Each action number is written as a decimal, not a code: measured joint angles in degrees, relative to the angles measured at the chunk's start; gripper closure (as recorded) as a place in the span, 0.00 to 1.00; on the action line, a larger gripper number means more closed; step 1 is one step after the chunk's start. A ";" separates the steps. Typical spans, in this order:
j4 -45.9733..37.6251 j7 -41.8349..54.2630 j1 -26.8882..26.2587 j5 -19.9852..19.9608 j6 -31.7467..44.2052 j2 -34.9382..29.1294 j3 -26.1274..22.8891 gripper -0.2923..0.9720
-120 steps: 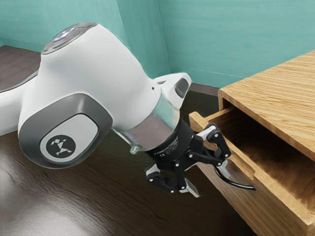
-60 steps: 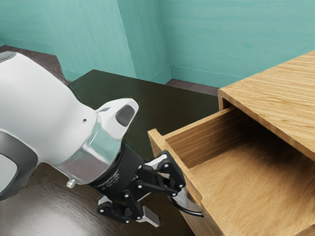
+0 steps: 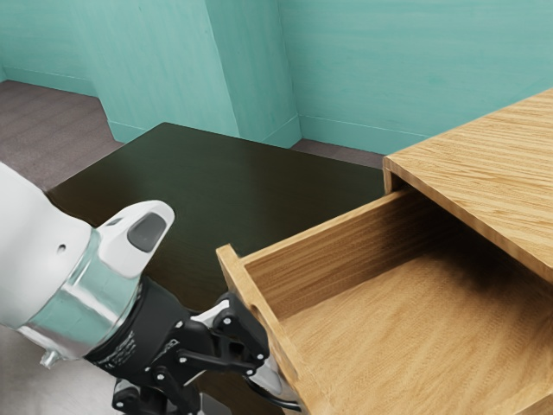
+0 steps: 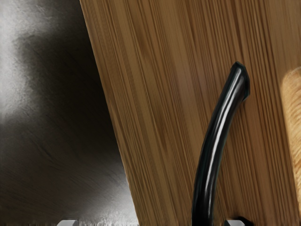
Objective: Pull the drawer handle with one arm to open the drawer
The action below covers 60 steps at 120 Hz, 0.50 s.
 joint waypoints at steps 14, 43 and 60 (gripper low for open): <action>-2.21 -0.69 -0.59 0.26 -0.21 -3.20 0.01 0.48; -5.07 -2.40 -1.87 1.84 -1.02 -8.14 0.05 0.48; -6.24 -3.48 -2.19 2.71 -1.90 -10.74 -0.02 0.48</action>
